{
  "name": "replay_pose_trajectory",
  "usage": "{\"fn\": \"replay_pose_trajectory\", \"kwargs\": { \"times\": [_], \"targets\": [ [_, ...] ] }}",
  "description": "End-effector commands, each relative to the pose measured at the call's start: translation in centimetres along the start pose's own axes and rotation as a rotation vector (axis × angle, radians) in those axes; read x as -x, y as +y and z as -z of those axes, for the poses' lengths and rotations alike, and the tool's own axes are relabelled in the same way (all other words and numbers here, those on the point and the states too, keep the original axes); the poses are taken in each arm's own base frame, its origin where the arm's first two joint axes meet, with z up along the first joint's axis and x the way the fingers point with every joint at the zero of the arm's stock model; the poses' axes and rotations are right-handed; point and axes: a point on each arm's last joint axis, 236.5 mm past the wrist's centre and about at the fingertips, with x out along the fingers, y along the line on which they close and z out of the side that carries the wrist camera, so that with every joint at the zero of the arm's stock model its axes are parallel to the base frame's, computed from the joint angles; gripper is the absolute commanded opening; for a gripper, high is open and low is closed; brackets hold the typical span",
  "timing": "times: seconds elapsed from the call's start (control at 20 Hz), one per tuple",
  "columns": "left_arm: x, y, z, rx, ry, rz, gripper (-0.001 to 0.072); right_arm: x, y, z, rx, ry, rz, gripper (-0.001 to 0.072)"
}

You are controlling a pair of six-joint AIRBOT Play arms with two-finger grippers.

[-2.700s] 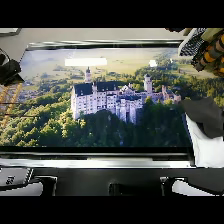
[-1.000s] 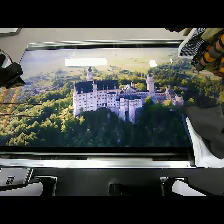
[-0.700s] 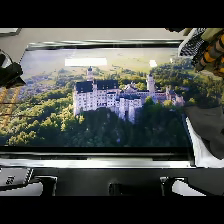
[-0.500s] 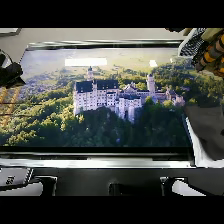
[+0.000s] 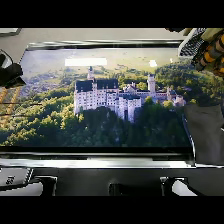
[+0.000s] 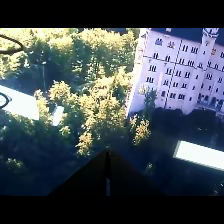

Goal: Fold the clothes and pants, and hang the long-sleeved shirts on hangers.

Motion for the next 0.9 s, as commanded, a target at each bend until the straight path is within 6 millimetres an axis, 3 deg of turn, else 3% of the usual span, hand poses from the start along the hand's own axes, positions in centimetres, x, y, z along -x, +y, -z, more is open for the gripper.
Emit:
{"fn": "replay_pose_trajectory", "kwargs": {
  "times": [0.0, 0.05, 0.15, 0.25, 0.35, 0.45, 0.55, 0.65, 0.85],
  "targets": [
    [0.0, 0.3, 0.4, -0.048, 0.018, -0.014, 0.0017, 4.7, 10.7, -1.4, 0.162, -0.186, -0.461, 0.0207],
    [0.0, 0.1, 0.7, -0.052, 0.025, -0.013, 0.0016, 6.7, 14.1, -0.6, 0.252, -0.23, -0.557, 0.0203],
    [-0.4, -0.2, 2.0, -0.105, 0.046, -0.033, 0.0016, 9.7, 20.3, 3.3, 0.473, -0.263, -0.673, 0.0191],
    [-1.3, 0.0, 3.8, -0.18, 0.065, -0.089, 0.0016, 11.3, 24.6, 7.9, 0.657, -0.281, -0.7, 0.0097],
    [-2.3, -0.5, 5.6, -0.219, 0.049, -0.098, 0.0016, 12.4, 27.7, 12.8, 0.835, -0.309, -0.702, 0.0065],
    [-3.5, -1.2, 7.5, -0.254, 0.023, -0.077, 0.0016, 12.9, 29.4, 16.6, 0.968, -0.339, -0.677, 0.0062],
    [-4.2, -1.1, 9.3, -0.264, 0.046, -0.076, 0.0017, 12.9, 30.0, 19.2, 1.066, -0.363, -0.641, 0.0062],
    [-4.5, -0.5, 11.1, -0.255, 0.125, -0.095, 0.0017, 12.9, 30.3, 20.5, 1.116, -0.379, -0.625, 0.0074],
    [-4.5, -0.4, 11.4, -0.196, 0.134, -0.101, 0.0017, 13.0, 30.4, 20.7, 1.123, -0.383, -0.627, 0.0073]
  ]
}}
